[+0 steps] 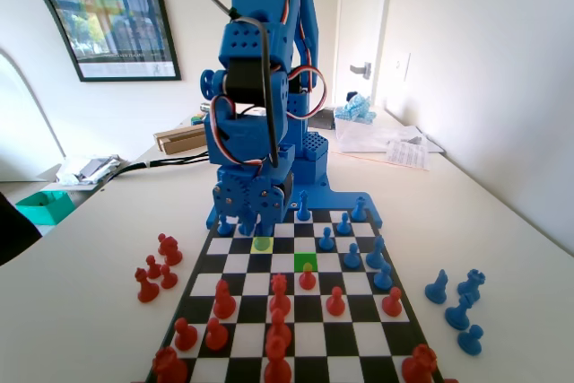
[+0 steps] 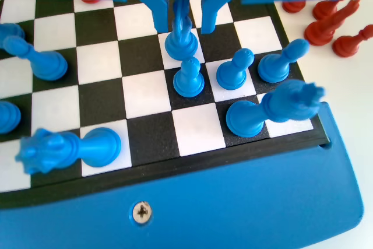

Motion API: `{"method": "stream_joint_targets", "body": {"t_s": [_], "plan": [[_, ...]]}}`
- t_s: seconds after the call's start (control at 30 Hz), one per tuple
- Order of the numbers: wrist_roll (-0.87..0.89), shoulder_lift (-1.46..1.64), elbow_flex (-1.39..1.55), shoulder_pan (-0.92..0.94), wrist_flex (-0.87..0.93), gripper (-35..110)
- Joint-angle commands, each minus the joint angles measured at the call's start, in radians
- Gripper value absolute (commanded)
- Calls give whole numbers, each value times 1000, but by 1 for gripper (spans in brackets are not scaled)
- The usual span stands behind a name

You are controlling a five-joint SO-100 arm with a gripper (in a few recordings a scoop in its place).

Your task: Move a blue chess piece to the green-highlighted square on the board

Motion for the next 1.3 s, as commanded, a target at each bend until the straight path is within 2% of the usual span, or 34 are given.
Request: {"method": "stream_joint_targets", "body": {"t_s": [0.0,0.17,0.47,0.9,1.27], "plan": [[-15,18,9,12,-3,7],[-18,17,5,11,-6,1],[-8,18,-23,6,11,1],[132,26,-318,-69,356,1],[284,6,-310,-241,304,1]]}}
